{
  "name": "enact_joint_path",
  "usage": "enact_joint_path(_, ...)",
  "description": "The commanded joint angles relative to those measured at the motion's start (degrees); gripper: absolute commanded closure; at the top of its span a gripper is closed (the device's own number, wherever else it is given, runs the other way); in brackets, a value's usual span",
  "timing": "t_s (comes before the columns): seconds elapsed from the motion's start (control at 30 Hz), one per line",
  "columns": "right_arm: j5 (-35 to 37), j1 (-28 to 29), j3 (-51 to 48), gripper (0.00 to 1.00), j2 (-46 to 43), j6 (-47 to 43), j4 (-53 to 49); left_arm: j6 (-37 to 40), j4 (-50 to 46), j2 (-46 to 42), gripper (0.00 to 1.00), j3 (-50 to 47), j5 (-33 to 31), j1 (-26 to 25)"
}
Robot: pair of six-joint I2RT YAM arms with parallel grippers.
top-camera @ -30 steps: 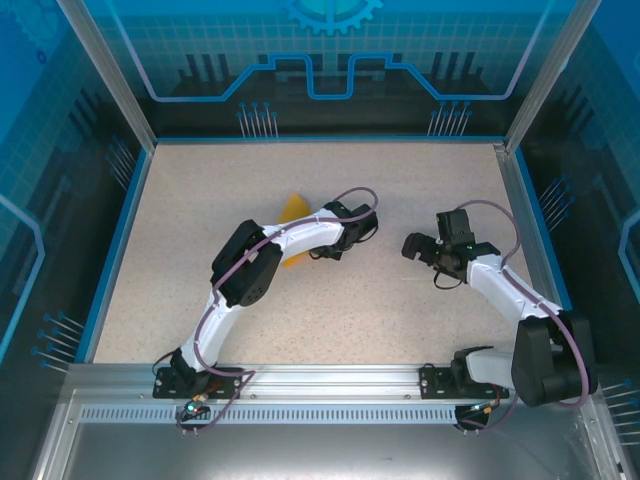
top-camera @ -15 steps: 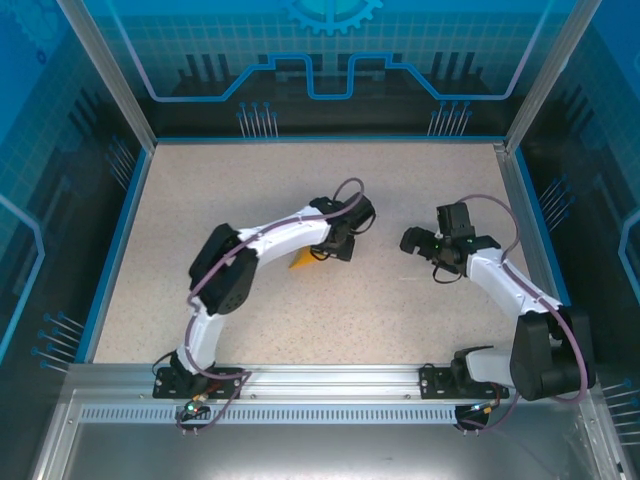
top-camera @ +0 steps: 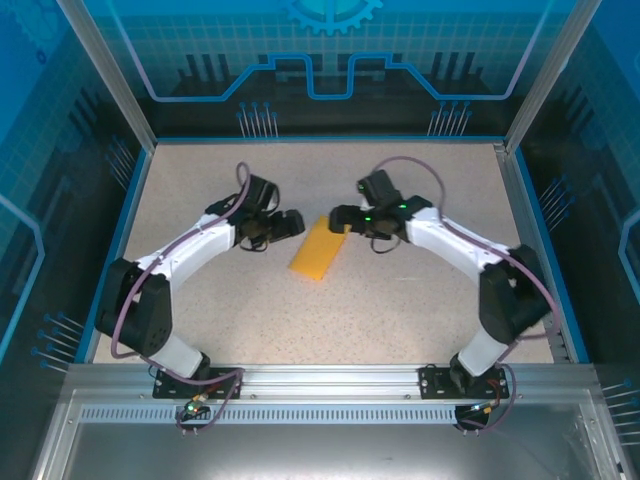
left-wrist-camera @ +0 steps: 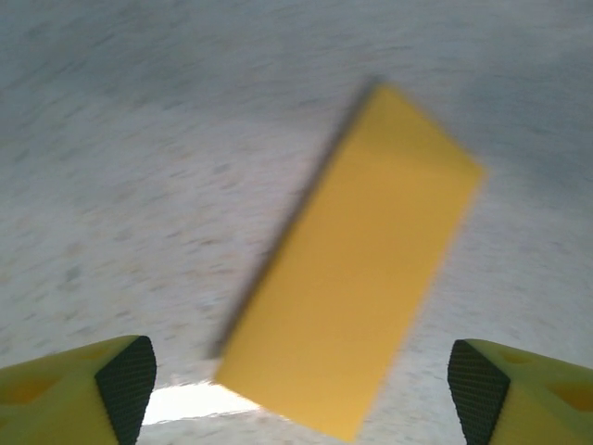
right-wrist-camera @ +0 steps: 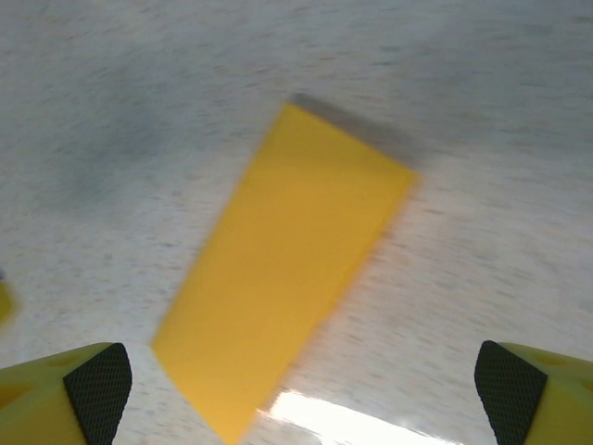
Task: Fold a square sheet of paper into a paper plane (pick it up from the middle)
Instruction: Rotate the paper at the center of the table.
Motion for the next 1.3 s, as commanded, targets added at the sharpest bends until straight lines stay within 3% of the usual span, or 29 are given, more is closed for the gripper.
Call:
enact_joint_path(0.0,-1.77,4.83,7.18,0.01,7.86,2.69,-2.02,-4.53,3.52,-5.32,0.10,-7.05,2.25,4.37)
enact_joint_path(0.2,-6.92,10.06,17.96,0.09,20.10,5.20,-1.63,-5.34,2.97,-11.20,0.02,-14.74,1.32,11.17)
enact_joint_path(0.37,-8.66,12.26,23.58,0.13,26.16,5.59,-3.27,-5.94,2.06,-14.24,0.01,-17.48,-1.22,13.32)
enact_joint_path(0.6,-9.91,12.61,23.28,0.13,29.17,3.28,-5.84,-7.09,2.24,-15.98,0.01,-18.48,-2.95,13.73)
enact_joint_path(0.87,-13.54,12.63,19.13,0.16,28.58,-4.92,-9.05,-7.12,3.29,-15.63,0.02,-18.47,-0.90,13.73)
enact_joint_path(1.13,-15.75,11.81,9.39,0.18,21.89,-22.16,-15.92,-4.66,4.59,-15.04,0.01,-17.93,3.71,13.64)
enact_joint_path(1.27,-15.72,9.56,5.96,0.20,16.28,-24.64,-14.53,-4.32,7.00,-13.62,0.02,-17.59,8.13,12.97)
